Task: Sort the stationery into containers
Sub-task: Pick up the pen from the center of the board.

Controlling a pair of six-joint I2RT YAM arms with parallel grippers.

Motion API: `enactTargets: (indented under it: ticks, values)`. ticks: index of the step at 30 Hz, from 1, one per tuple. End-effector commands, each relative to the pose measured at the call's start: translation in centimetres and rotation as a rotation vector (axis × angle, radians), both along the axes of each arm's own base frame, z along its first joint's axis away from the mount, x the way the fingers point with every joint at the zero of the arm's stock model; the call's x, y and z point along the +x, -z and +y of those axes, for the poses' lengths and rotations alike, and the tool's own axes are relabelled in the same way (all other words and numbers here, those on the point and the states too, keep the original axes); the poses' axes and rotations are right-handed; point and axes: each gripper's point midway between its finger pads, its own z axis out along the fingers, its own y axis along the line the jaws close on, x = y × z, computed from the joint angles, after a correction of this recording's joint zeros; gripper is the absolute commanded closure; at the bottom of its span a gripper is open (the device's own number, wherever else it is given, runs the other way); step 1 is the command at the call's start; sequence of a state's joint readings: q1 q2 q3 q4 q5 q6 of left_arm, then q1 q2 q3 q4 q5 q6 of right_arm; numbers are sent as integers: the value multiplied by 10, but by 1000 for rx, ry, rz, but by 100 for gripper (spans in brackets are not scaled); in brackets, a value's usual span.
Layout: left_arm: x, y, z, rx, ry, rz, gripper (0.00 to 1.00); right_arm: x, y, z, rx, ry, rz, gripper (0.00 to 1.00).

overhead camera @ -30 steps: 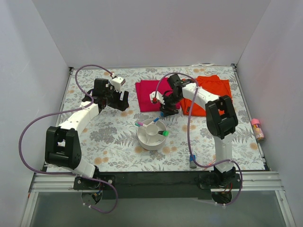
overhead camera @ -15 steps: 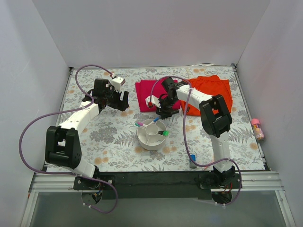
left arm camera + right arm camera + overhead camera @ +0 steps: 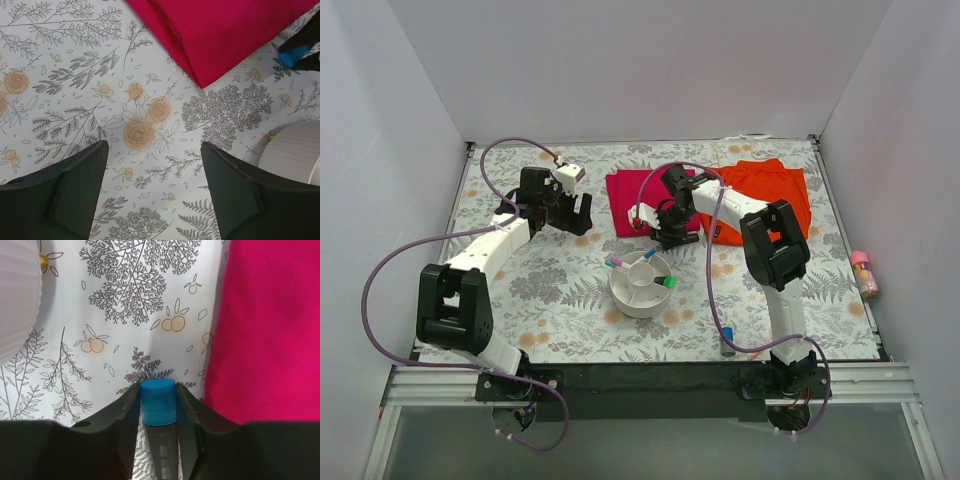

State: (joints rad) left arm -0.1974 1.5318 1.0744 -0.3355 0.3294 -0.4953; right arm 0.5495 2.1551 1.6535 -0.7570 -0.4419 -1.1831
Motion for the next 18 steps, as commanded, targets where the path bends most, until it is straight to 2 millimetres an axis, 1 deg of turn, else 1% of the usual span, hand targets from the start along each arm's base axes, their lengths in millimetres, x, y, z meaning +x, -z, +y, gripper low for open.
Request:
enactTargets:
  ticks: [1,2,3,6,7,9,10,12,13,14,15,16,17,18]
  values:
    - [5,-8,1,-8,-4,-24,25,4,13,-6,-38,22,-1,67]
    - [5,-8,1,-8,-4,-24,25,4,13,-6,-41,26,2,71]
    - [5,-9,1,-10,-3,-26,25,4,11,-7,-42,29,-1,79]
    - [6,-14,0,-13,-2,-37,25,6,-4,-6,-25,54,-16,86]
    - [7,-17,0,-13,-1,-44,25,8,-18,-4,-7,70,-36,87]
    - [10,-22,0,-14,-1,-57,25,14,-37,-5,11,99,-67,88]
    - [11,-25,0,-11,1,-67,25,20,-58,-5,37,116,-107,89]
    - [14,-31,0,-11,1,-83,25,31,-83,-9,68,178,-136,91]
    - [15,-33,-1,-13,3,-88,25,38,-109,-8,108,209,-172,91]
    - [15,-36,-1,-14,3,-95,25,44,-122,-13,137,280,-159,92]
    - [16,-38,-2,-22,5,-101,25,44,-135,-12,184,315,-135,94]
    - [16,-40,-3,-26,5,-107,25,44,-155,-12,235,353,-128,95]
    - [15,-42,-3,-33,5,-108,25,48,-167,-20,278,407,-102,96]
    - [14,-42,-4,-36,8,-106,25,35,-178,-13,361,460,23,98]
